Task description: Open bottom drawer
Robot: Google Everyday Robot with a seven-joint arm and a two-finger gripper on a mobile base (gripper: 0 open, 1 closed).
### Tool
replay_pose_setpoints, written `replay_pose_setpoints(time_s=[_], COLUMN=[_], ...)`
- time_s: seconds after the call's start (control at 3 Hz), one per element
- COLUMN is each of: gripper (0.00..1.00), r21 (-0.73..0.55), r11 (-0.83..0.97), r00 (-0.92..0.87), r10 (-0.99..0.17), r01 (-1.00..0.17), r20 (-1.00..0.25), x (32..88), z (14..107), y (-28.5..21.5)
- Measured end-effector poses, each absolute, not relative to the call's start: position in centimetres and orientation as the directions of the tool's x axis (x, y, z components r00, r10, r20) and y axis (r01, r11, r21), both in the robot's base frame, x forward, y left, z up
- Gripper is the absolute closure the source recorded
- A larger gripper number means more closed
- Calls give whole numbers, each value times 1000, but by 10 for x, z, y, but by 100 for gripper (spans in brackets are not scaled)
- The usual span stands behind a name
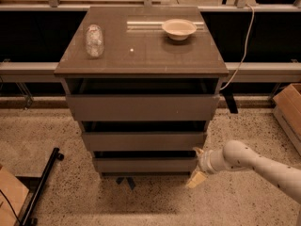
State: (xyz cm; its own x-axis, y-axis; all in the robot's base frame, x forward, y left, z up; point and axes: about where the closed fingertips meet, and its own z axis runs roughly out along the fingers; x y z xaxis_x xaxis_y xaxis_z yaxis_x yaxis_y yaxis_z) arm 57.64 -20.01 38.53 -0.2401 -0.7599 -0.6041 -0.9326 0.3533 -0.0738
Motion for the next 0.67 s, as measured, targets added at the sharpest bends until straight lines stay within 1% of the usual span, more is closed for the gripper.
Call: replay_pose_setpoints(time_s=[0.33, 0.67], gripper=[0, 0], r21=[-53, -18], r11=[382, 379], r00=[-269, -282], r10=[-736, -719], r01=[-923, -925], r20=[-621, -636], x=[572, 580], z=[375, 340], y=[-200, -173])
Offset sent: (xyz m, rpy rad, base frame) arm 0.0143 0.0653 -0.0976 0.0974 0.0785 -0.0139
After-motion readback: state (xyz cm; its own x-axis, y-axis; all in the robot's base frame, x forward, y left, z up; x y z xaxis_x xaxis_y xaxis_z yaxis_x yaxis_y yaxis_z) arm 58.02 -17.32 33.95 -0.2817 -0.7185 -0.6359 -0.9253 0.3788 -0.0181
